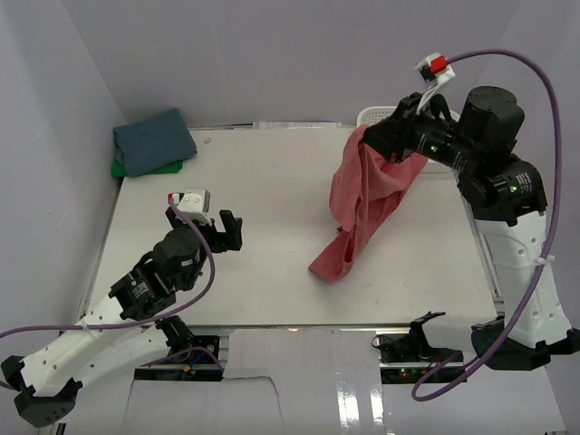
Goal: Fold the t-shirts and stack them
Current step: Move the tshirt to the center of the board
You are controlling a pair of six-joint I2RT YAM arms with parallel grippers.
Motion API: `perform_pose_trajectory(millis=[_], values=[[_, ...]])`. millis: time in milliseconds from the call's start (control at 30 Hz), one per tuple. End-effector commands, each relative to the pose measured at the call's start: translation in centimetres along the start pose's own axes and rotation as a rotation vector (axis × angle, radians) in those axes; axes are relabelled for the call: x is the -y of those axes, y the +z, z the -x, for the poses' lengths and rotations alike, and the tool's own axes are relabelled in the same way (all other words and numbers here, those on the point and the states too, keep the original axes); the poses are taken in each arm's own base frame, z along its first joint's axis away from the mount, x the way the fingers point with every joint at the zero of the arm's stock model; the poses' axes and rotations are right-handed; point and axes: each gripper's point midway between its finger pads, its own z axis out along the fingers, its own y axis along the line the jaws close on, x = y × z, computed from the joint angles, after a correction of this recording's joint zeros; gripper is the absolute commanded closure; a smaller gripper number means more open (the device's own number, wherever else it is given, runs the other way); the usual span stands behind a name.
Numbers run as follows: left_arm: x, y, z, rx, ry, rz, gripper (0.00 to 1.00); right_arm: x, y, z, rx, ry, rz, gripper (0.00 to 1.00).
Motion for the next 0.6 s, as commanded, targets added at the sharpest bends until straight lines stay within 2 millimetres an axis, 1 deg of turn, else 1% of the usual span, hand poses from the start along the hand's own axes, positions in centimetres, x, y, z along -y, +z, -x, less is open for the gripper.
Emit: perform_pose_trajectory(millis=[0, 33, 67, 100, 133, 200, 233, 300, 333, 367, 433, 467, 500, 533, 567], values=[[1.7, 0.3, 0.6, -0.025, -0.014, -0.055, 0.02, -1.7, -0.1, -4.9, -0.175, 0.082, 0.123, 0.92], [2.3, 0.3, 1.0, -0.036, -0.021, -0.071, 0.02, -1.3, 0.4, -7.4, -0.239, 0.119, 0.133, 0.92], [2.8, 0.5, 0.8, -0.053, -0.023, -0.082, 0.02, -1.3, 0.6, -8.7, -0.269, 0.136, 0.151, 0.92], [3.6, 1.0, 0.2, -0.088, -0.014, -0.103, 0.02, -1.4, 0.4, -9.5, -0.278, 0.141, 0.151, 0.92], [4.2, 1.1, 0.6, -0.093, -0.024, -0.121, 0.02, -1.0, 0.9, -11.2, -0.303, 0.155, 0.146, 0.92], [5.2, 1.4, 0.1, -0.123, -0.022, -0.153, 0.02, -0.6, 1.0, -12.2, -0.307, 0.155, 0.133, 0.92], [5.5, 1.4, 0.2, -0.124, -0.034, -0.159, 0.02, -0.4, 1.2, -12.5, -0.308, 0.155, 0.126, 0.92], [6.1, 1.4, 0.6, -0.114, -0.041, -0.191, 0.02, 0.1, 1.8, -14.0, -0.345, 0.171, 0.119, 0.92], [7.2, 1.2, 1.0, -0.104, -0.038, -0.252, 0.02, 0.4, 2.0, -14.4, -0.357, 0.178, 0.111, 0.92], [7.8, 1.1, 0.9, -0.101, -0.029, -0.292, 0.02, 0.7, 2.3, -15.0, -0.369, 0.185, 0.102, 0.92], [9.9, 0.3, 1.2, -0.09, -0.012, -0.424, 0.02, 1.4, 3.2, -15.8, -0.392, 0.195, 0.09, 0.92], [10.4, 0.2, 0.8, -0.088, 0.038, -0.47, 0.02, 1.6, 3.6, -15.6, -0.389, 0.194, 0.087, 0.92], [10.9, 0.0, 0.7, -0.087, 0.06, -0.506, 0.02, 2.1, 4.4, -16.2, -0.408, 0.207, 0.081, 0.92], [11.5, 0.0, 0.3, -0.099, 0.081, -0.538, 0.02, 2.2, 4.8, -16.1, -0.412, 0.211, 0.081, 0.92], [11.6, 0.1, 0.2, -0.096, 0.127, -0.552, 0.02, 2.7, 5.6, -16.8, -0.442, 0.232, 0.074, 0.92]])
